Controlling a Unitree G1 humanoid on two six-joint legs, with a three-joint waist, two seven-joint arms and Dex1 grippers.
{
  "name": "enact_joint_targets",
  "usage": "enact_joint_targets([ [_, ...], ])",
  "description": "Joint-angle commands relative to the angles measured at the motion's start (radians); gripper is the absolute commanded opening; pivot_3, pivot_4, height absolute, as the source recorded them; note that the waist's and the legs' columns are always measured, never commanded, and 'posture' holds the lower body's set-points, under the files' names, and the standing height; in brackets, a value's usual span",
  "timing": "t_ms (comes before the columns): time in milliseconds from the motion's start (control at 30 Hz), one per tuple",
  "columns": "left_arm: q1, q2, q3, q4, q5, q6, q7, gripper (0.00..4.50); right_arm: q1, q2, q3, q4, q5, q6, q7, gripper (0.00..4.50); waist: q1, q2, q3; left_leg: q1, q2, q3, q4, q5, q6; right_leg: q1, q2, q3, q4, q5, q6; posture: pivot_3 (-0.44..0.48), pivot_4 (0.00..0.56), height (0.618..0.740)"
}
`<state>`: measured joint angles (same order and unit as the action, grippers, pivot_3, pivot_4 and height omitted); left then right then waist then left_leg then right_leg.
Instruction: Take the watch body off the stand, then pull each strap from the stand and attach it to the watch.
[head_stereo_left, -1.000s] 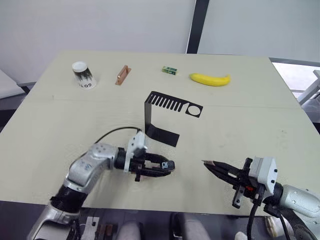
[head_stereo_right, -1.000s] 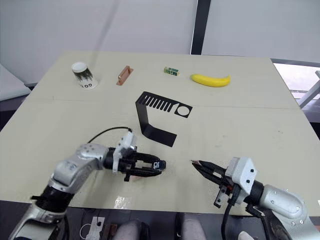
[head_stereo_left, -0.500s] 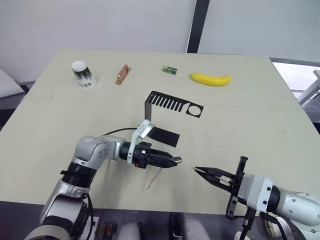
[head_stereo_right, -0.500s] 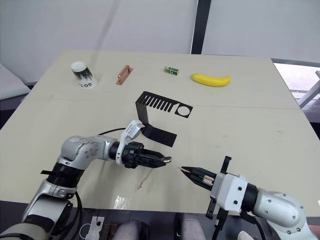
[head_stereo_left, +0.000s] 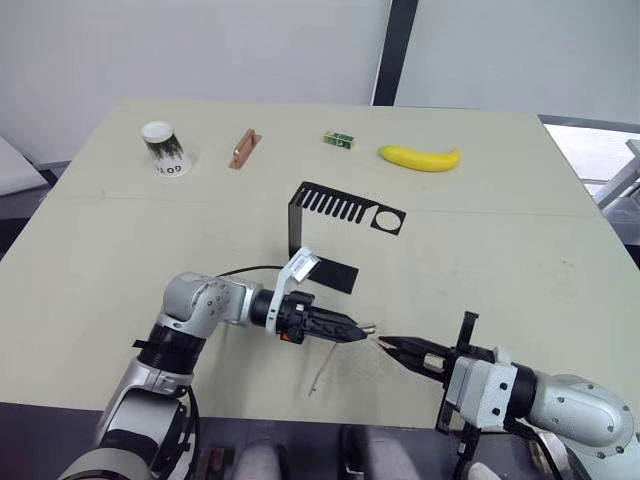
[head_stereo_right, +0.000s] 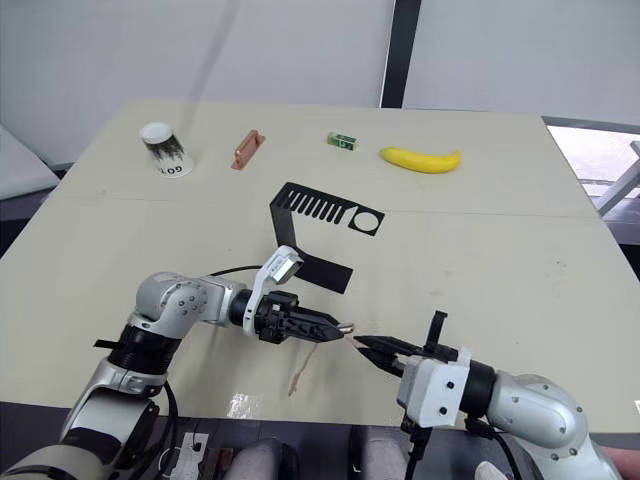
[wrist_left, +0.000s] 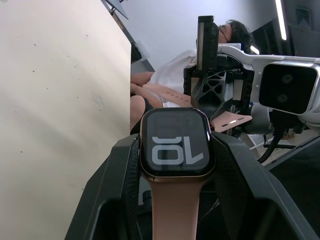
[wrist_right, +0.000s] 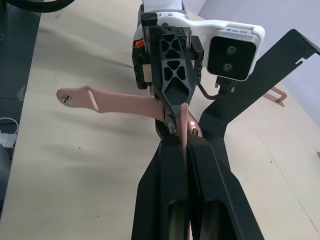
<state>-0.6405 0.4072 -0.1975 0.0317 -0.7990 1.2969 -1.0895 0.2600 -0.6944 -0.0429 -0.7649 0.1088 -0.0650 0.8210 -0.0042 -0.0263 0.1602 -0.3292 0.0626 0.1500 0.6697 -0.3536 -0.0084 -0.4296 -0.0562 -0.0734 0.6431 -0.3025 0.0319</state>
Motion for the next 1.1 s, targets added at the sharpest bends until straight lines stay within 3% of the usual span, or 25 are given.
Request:
enact_joint_targets([
  [33, -0.013, 0.002, 0.018, -0.041, -0.034, 0.014, 0.001, 1.6, -0.012, 0.001, -0.004, 0.007, -0.01, -0.028, -0.016, 0.0, 0.002, 0.0, 0.0, 0.0, 0.0, 0.0, 0.0, 0.0, 0.0, 0.0, 0.0, 0.0, 0.0, 0.0, 0.0, 0.0, 0.15, 0.74],
  [433, 0.005, 0.047, 0.005, -0.029, -0.056, 0.037, -0.033, 1.6, 0.002, -0.006, -0.036, 0.037, 0.004, -0.093, -0.008, 0.0, 0.002, 0.0, 0.0, 0.0, 0.0, 0.0, 0.0, 0.0, 0.0, 0.0, 0.0, 0.0, 0.0, 0.0, 0.0, 0.0, 0.15, 0.74],
  [1100, 0.005, 0.018, -0.002, -0.052, -0.053, 0.03, 0.024, 1.6, -0.012, 0.001, -0.006, 0.037, -0.009, -0.082, -0.019, 0.0, 0.001, 0.0, 0.0, -0.001, 0.0, -0.001, 0.0, 0.0, 0.0, 0.0, 0.0, 0.0, 0.0, 0.0, 0.0, 0.0, 0.15, 0.74],
])
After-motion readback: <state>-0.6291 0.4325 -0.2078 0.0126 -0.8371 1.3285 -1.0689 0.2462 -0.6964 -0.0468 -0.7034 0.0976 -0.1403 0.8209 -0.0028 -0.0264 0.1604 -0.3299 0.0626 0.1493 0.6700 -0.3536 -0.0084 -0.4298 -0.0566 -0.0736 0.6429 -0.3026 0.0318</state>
